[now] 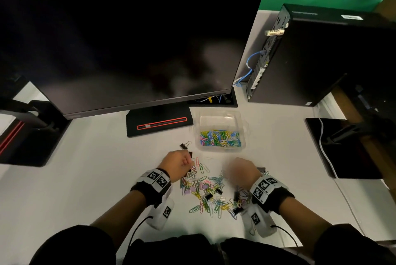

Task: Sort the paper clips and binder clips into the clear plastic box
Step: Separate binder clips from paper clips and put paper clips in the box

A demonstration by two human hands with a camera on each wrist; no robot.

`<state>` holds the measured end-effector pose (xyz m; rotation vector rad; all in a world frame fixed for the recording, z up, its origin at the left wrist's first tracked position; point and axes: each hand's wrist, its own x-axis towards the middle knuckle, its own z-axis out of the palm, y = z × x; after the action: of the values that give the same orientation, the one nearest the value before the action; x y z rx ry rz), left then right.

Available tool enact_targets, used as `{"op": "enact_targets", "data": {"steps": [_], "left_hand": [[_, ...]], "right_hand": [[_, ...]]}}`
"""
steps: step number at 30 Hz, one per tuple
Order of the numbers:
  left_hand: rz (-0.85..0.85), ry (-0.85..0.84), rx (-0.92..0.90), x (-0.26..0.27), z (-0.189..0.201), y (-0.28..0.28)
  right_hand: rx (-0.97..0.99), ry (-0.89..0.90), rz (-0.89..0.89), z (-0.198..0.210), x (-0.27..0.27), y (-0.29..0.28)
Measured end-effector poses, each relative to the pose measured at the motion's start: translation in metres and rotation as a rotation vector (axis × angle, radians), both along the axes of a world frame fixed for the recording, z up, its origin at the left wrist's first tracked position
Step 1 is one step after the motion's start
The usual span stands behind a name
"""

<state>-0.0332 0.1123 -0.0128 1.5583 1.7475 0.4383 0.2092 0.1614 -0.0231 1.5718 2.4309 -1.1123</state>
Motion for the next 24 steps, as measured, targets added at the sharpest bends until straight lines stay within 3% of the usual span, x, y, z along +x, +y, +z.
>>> {"op": "enact_targets", "data": {"steps": [11, 15, 24], "left_hand": [[0.107, 0.199, -0.074, -0.055, -0.008, -0.027], [0.120, 0.163, -0.103, -0.062, -0.015, -0.040], [0.222, 0.123, 0.048, -0.049, -0.014, -0.040]], "right_hand": [[-0.065, 0.258, -0.366, 0.028, 0.018, 0.039], [-0.060, 0.364, -0.450, 0.037, 0.010, 0.065], [-0.192, 0.363, -0.687, 0.001, -0.014, 0.096]]}}
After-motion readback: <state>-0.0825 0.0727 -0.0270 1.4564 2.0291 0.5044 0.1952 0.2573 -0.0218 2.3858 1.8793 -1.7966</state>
